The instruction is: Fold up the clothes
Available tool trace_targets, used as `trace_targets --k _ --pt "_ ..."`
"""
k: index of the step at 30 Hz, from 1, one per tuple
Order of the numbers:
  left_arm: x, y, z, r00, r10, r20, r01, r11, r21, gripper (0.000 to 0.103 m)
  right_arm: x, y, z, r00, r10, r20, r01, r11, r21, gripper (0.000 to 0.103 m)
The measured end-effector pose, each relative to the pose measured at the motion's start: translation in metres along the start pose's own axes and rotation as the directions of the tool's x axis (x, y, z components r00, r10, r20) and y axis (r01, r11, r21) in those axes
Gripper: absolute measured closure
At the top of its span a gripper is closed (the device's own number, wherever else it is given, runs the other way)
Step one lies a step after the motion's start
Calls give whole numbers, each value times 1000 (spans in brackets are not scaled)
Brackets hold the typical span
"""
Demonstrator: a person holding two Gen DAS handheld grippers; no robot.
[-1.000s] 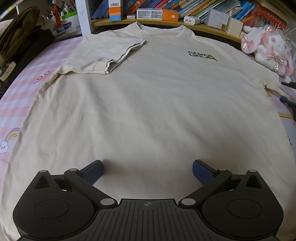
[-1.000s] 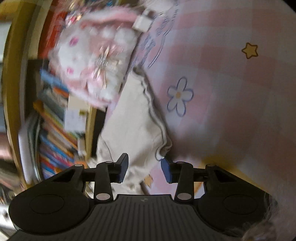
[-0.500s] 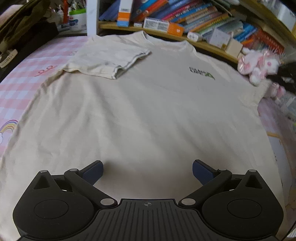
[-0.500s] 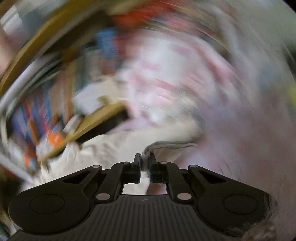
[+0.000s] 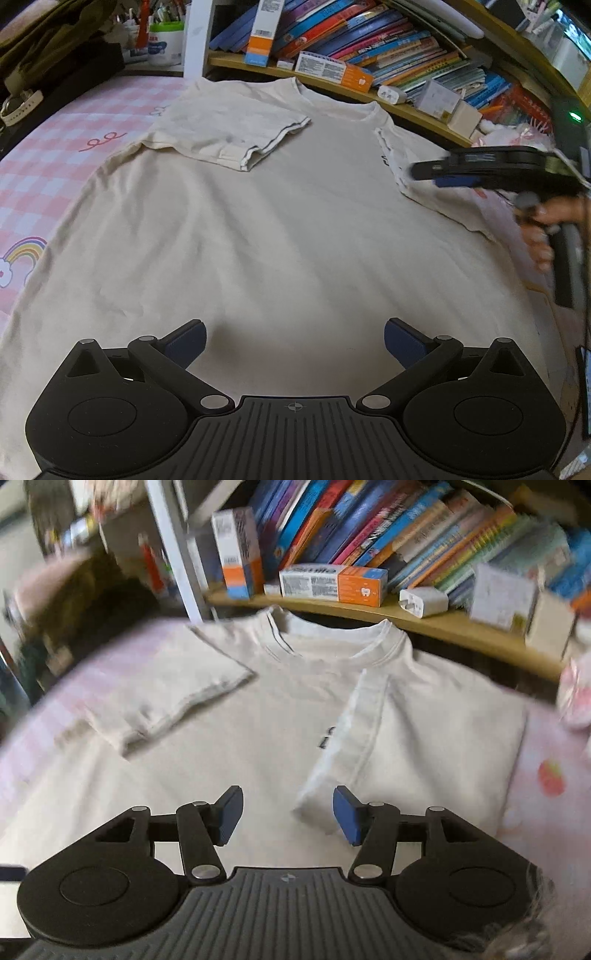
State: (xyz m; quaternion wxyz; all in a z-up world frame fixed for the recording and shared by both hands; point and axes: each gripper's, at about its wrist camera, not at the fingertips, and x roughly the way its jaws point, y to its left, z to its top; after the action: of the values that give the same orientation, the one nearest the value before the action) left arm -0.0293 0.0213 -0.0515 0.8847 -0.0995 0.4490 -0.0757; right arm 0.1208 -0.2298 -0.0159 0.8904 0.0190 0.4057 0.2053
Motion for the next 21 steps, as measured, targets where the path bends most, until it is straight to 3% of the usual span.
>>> trace_targets --k 3,5,8,12,15,17,18,21 --pt "0 2 3 1000 -4 7 4 1000 -8 0 -19 -16 -4 999 6 33 -9 995 97 51" --pt "0 3 4 1000 -8 15 8 1000 -12 0 -34 -32 -11 998 -44 50 36 988 153 52" --pt "0 5 5 1000 -15 17 15 1000 -22 0 -50 -57 -28 982 -190 23 179 957 228 60" --pt "4 3 5 1000 -10 0 10 1000 -26 0 -57 -84 -51 969 -243 -37 242 915 322 64" --pt "6 2 4 1000 -2 -11 2 1000 -26 0 -58 -81 -59 977 -213 -33 212 925 315 71" --pt "3 1 3 1000 6 -9 -7 1000 -27 0 -54 -78 -63 976 -212 -48 217 933 288 89" --pt "0 1 2 1000 9 -4 -9 1000 -29 0 -51 -77 -64 972 -228 -50 233 933 276 93" --pt "-8 2 -2 1000 21 12 -20 999 -38 0 -55 -81 -66 958 -283 -51 286 919 270 96"
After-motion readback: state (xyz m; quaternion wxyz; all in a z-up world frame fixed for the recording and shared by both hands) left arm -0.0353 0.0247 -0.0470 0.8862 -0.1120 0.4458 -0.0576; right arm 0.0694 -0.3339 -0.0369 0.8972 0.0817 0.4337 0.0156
